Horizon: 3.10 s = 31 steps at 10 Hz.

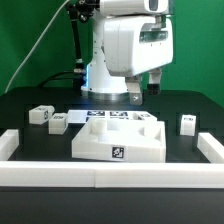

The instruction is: Assemble one leg

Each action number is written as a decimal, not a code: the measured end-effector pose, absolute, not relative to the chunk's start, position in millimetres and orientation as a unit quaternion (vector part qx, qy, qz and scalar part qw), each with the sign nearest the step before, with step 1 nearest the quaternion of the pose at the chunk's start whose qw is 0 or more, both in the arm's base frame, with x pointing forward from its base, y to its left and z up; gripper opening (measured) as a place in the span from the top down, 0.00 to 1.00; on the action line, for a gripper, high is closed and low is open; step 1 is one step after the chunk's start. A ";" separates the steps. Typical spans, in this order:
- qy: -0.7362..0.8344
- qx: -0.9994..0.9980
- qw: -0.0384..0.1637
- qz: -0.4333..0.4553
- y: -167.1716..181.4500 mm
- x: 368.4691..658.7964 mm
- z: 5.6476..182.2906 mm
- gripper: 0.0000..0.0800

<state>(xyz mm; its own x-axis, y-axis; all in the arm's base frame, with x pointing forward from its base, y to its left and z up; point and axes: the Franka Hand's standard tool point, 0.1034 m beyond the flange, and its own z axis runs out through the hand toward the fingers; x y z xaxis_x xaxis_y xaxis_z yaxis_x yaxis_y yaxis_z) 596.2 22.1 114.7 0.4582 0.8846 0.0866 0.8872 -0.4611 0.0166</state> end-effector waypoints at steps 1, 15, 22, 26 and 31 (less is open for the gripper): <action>-0.520 -0.853 0.015 -0.041 22.1 596.2 114.7 0.19; -0.673 -0.738 -0.023 -0.047 7.4 566.9 93.5 0.19; -0.656 -0.755 0.004 -0.014 8.1 483.2 59.6 0.19; -0.656 -0.755 0.003 -0.015 7.7 484.8 59.9 0.19; -0.606 -0.795 0.014 0.008 27.2 425.2 30.9 0.19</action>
Offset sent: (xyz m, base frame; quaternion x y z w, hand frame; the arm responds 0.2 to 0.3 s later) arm 0.0000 0.0000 0.0000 0.0000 0.0000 0.0000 1.0000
